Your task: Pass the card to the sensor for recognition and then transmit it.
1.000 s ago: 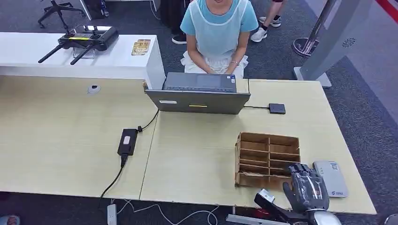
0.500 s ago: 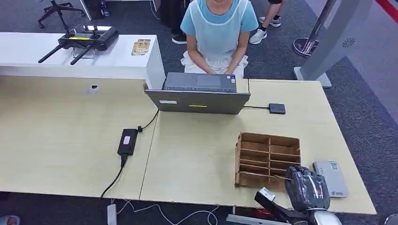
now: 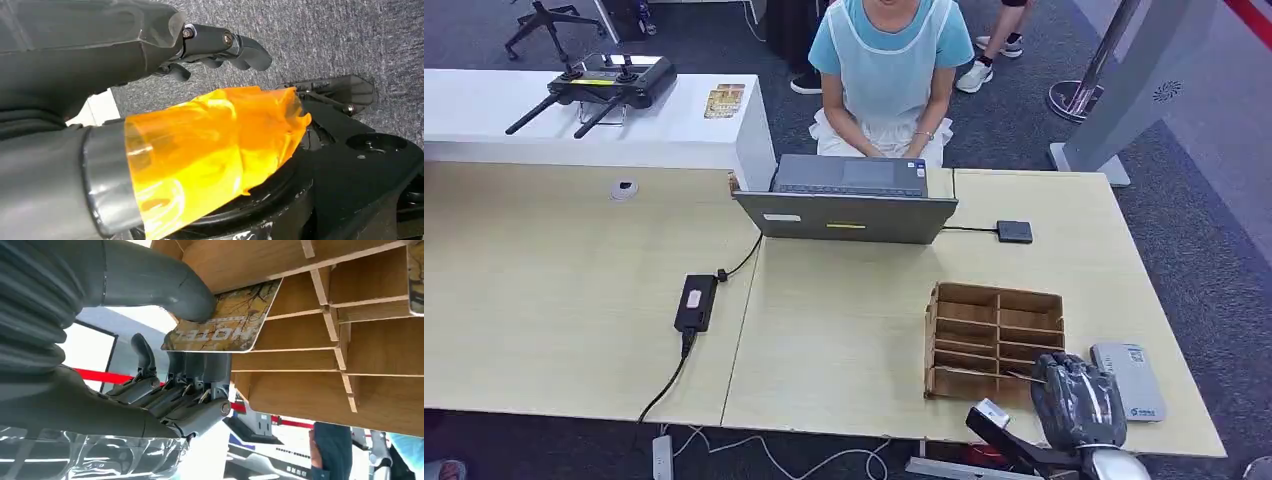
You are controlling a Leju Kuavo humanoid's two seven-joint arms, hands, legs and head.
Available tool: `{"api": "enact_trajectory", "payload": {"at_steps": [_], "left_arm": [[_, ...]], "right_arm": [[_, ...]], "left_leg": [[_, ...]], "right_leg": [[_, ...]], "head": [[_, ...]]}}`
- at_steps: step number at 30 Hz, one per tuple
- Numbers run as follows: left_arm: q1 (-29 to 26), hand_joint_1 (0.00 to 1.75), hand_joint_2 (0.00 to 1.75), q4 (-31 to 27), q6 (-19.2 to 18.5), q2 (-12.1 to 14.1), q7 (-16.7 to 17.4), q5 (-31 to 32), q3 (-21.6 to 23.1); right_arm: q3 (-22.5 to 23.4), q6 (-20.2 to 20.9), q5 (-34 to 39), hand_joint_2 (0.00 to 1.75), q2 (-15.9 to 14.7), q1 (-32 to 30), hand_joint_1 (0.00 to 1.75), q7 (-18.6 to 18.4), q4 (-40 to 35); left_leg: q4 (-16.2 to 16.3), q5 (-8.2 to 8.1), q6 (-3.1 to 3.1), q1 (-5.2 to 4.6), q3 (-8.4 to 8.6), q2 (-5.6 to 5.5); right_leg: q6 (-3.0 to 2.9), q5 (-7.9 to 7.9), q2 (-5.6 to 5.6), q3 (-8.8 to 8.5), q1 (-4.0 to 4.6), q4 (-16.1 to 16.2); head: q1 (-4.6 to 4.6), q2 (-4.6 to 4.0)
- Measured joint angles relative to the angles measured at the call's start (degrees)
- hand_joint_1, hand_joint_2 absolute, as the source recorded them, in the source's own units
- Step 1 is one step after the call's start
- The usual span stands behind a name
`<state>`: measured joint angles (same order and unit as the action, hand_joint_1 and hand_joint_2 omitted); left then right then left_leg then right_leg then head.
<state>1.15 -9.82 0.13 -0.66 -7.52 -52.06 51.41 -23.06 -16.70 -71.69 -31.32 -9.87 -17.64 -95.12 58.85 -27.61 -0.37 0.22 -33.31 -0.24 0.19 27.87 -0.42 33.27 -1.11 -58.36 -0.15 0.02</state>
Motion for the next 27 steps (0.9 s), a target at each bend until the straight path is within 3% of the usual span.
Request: {"api": "enact_trajectory", "payload": {"at_steps": [6,15,27], "left_arm": [[0.0,0.0,0.0,0.0,0.0,0.0,0.0,-0.1,0.0],[0.0,0.0,0.0,0.0,0.0,0.0,-0.3,-0.4,0.0],[0.0,0.0,0.0,0.0,0.0,0.1,-0.8,-0.8,0.0]], "right_arm": [[0.4,-2.0,0.8,1.75,0.4,-0.2,1.43,1.0,0.1],[3.0,-5.4,7.5,1.75,1.1,-1.6,1.41,6.3,-1.6],[5.5,-5.7,12.5,1.75,1.2,-3.6,1.54,9.6,-5.4]], "left_leg": [[0.0,0.0,0.0,0.0,0.0,0.0],[0.0,0.0,0.0,0.0,0.0,0.0],[0.0,0.0,0.0,0.0,0.0,0.0]], "right_leg": [[0.0,0.0,0.0,0.0,0.0,0.0],[0.0,0.0,0.0,0.0,0.0,0.0],[0.0,0.0,0.0,0.0,0.0,0.0]], "head": [[0.0,0.0],[0.0,0.0],[0.02,-0.02]]}}
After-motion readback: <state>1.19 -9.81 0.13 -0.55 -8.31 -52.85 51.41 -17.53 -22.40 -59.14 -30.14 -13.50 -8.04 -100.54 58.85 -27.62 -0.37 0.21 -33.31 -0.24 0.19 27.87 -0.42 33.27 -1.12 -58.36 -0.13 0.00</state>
